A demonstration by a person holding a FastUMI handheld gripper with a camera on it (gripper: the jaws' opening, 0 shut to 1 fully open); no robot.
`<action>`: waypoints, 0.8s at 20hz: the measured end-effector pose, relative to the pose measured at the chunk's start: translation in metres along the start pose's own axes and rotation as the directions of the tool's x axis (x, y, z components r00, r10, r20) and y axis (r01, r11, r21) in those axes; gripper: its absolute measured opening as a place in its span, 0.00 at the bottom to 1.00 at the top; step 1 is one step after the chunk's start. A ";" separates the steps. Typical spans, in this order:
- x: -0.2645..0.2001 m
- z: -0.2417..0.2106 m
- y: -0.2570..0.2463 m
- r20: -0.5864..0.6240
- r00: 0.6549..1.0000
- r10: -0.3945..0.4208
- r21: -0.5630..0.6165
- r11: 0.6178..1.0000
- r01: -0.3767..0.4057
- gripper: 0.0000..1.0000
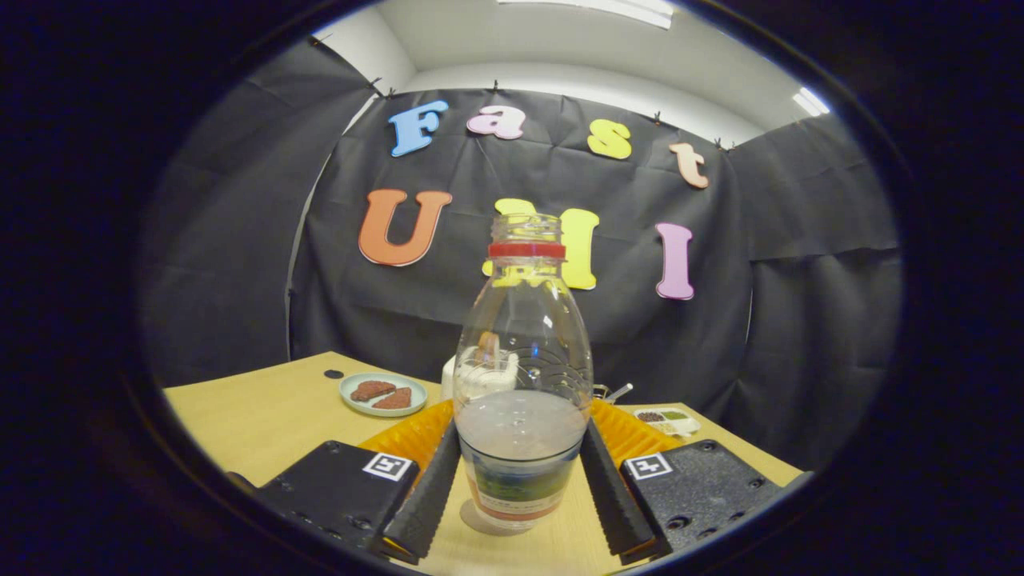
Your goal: Take the bottle from table, then pour the juice into the cup, finally place the bottle on the coaster
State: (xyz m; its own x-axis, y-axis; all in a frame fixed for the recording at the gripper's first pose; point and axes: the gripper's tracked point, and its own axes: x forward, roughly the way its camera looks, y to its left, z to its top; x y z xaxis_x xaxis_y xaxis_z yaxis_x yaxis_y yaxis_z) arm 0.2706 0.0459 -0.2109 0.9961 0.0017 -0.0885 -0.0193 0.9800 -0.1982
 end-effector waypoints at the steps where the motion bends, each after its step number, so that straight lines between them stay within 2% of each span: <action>1: 0.004 -0.006 -0.001 -0.003 1.000 0.001 0.006 1.000 -0.001 0.82; 16: 0.053 -0.098 0.004 -0.082 0.996 0.046 0.041 0.998 -0.042 0.82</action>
State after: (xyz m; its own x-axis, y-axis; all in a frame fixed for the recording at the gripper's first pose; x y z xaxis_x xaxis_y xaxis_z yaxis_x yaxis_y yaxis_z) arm 0.3147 0.0302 -0.3116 0.9837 0.0301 -0.1775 -0.0580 0.9863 -0.1542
